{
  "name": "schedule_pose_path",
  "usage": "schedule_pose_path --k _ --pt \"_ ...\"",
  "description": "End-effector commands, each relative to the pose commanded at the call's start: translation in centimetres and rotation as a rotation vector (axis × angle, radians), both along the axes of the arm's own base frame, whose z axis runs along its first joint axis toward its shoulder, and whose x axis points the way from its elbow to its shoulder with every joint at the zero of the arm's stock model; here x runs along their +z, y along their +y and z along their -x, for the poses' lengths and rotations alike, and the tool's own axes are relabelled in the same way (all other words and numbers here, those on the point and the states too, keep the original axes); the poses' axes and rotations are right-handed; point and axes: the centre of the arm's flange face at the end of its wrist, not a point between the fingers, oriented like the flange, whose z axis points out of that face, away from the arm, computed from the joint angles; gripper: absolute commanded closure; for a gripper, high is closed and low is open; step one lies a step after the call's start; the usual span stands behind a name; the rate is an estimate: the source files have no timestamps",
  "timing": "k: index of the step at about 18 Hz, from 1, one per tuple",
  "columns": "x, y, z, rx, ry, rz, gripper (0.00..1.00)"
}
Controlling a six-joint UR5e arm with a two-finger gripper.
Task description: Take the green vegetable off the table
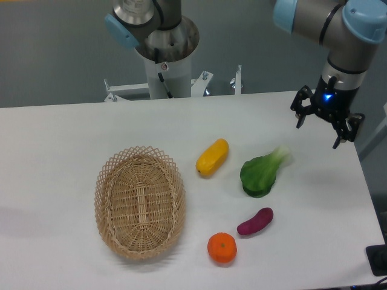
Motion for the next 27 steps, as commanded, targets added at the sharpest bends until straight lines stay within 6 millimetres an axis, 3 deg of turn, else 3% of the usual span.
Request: schedule_pose_path --k 5,15,23,27 --pt "-0.3 -0.1 0.0 0.002 -0.007 0.002 0.00" --pt "-3.1 -1.3 -0.8 -0.026 -0.050 0.027 0.00" --pt "-6.5 -3.2 -1.7 -0.128 -0.085 0.054 0.00" --pt "-9.4 -4.0 -2.5 -0.143 -0.066 0.126 0.00"
